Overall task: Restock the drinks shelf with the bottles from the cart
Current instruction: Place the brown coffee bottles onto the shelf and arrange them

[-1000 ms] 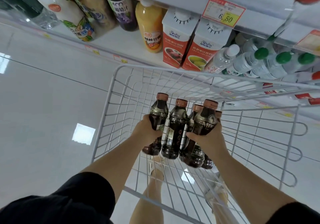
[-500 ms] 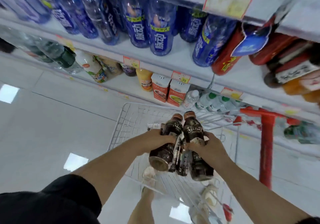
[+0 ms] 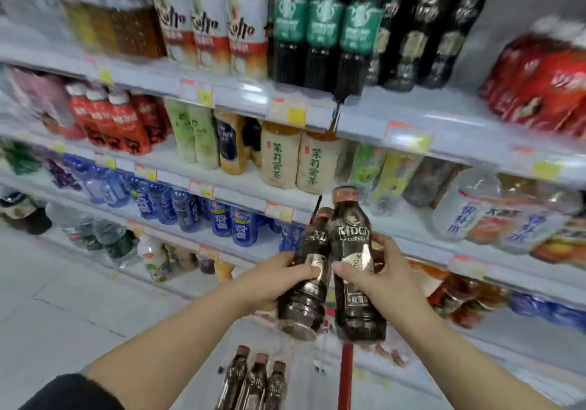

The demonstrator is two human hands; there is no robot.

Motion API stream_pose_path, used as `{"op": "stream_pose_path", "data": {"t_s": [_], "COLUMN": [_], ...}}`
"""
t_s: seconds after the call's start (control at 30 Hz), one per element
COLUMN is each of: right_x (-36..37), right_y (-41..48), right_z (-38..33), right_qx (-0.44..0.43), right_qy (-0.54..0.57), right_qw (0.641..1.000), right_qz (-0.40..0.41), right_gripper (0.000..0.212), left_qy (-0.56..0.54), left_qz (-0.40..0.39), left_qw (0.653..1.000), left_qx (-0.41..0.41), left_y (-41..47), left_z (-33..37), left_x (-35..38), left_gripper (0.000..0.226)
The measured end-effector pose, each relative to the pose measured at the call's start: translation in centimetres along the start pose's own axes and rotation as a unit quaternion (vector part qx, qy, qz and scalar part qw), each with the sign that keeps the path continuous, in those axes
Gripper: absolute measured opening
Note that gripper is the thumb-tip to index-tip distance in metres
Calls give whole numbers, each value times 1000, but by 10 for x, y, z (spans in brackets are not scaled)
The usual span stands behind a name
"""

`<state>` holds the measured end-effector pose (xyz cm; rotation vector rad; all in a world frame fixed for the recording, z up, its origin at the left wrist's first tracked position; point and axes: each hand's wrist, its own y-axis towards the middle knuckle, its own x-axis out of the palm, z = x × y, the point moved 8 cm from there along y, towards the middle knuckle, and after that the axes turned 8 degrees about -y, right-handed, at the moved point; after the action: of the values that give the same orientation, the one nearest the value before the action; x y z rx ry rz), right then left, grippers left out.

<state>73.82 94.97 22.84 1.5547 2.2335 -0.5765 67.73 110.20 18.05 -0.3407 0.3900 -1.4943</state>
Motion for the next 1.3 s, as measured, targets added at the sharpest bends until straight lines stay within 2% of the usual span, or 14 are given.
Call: {"op": "stream_pose_path", "data": {"t_s": [0.07,0.17,0.2,0.3,0.43,0.47,0.6,0.7,0.8,0.9,1.03,1.1,1.2,1.3], "right_x": [-34,-81,-95,-135,-176,-185,-207,-217,-220,-224,-230,-232,-229,-225], "right_y": [-8,-22,-27,-38,-36,-32,4,44,89,136,179,188,196,206], "right_z": [-31,-71,-82,-108,-129,-131,-139,-148,-155,-153,-150,-150,-149,-153], "right_qx": [-48,-107,-124,-162,-179,-176,-153,-140,-117,-95,-85,-102,-144,-174], "right_qy": [18,29,28,53,84,93,106,105,118,124,95,62,48,37], "right_qw": [999,993,991,982,974,973,970,969,968,962,950,942,928,931], "right_qz": [13,38,47,77,111,120,158,175,188,225,284,314,339,319], "right_gripper": [73,65,63,63,54,55,69,73,74,75,60,56,66,71], "left_qy": [16,-5,-8,-15,-30,-33,-22,-10,-20,-43,-48,-51,-51,-51], "left_qz": [-6,-20,-18,-15,20,34,42,39,30,21,21,19,7,5], "left_qw": [999,994,991,984,967,964,962,961,962,964,961,960,959,958], "left_qx": [52,111,129,179,252,263,269,272,269,263,270,275,280,282], "left_y": [-11,-29,-33,-40,-43,-41,-32,-23,-9,6,19,24,33,39], "left_z": [36,85,100,139,190,199,228,241,248,252,258,263,272,277], "left_x": [23,53,60,70,66,61,49,45,38,30,16,12,9,7], "left_gripper": [47,20,21,52,31,32,53,39,38,27,26,28,31,27]}}
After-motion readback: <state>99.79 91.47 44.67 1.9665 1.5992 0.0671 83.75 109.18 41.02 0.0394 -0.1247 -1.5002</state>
